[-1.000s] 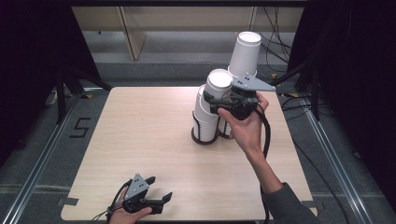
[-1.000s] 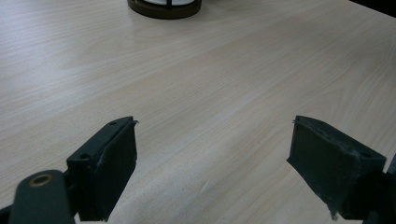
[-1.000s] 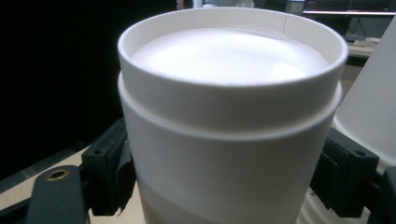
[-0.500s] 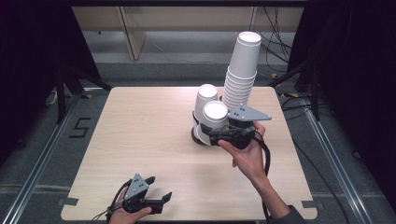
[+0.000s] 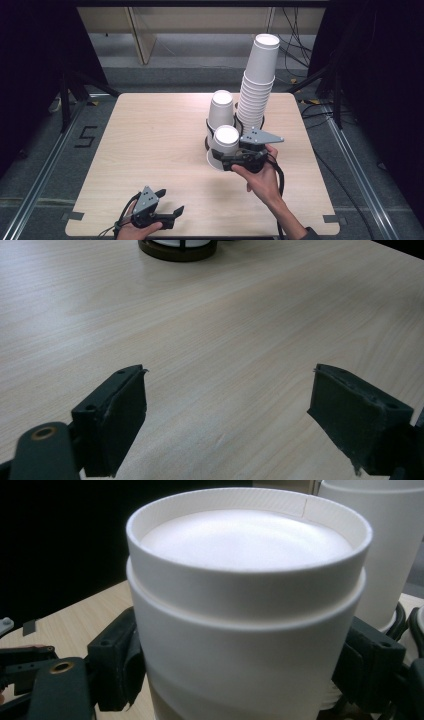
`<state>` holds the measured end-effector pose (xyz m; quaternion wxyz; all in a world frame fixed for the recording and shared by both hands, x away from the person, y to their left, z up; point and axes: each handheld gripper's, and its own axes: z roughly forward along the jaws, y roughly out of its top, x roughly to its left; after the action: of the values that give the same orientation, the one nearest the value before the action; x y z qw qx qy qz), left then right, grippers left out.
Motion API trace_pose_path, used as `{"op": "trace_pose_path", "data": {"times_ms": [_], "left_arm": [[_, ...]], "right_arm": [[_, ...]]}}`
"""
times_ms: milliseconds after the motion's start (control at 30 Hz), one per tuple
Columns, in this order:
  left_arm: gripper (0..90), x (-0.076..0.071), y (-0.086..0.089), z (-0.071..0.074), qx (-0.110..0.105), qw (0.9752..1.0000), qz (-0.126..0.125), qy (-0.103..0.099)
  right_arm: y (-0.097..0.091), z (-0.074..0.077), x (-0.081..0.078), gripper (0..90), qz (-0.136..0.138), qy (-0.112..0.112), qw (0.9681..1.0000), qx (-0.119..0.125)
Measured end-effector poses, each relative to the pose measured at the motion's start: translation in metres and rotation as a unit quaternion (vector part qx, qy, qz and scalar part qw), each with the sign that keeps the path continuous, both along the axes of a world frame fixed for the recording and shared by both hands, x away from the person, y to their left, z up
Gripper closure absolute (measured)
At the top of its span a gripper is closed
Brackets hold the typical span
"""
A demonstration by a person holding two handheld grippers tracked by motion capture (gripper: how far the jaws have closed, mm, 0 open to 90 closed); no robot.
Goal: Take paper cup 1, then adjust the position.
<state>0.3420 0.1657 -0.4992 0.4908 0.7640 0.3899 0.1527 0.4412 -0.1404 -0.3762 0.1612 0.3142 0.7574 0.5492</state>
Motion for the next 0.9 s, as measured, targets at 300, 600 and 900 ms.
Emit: {"op": "trace_pose_path", "data": {"times_ms": [300, 600, 900], "left_arm": [[14.6, 0.0, 0.0, 0.0, -0.001, 1.0, 0.0, -0.001], [14.6, 0.0, 0.0, 0.001, 0.0, 1.0, 0.001, -0.001], [14.6, 0.0, 0.0, 0.001, 0.0, 1.0, -0.001, -0.001]], "right_arm": [[0.003, -0.016, -0.005, 20.1, 0.017, 0.013, 0.9998, 0.003], [0.009, -0.029, -0.011, 20.1, 0.026, 0.024, 0.9993, -0.01], [0.01, -0.036, -0.012, 20.1, 0.03, 0.015, 0.9992, -0.019]]}}
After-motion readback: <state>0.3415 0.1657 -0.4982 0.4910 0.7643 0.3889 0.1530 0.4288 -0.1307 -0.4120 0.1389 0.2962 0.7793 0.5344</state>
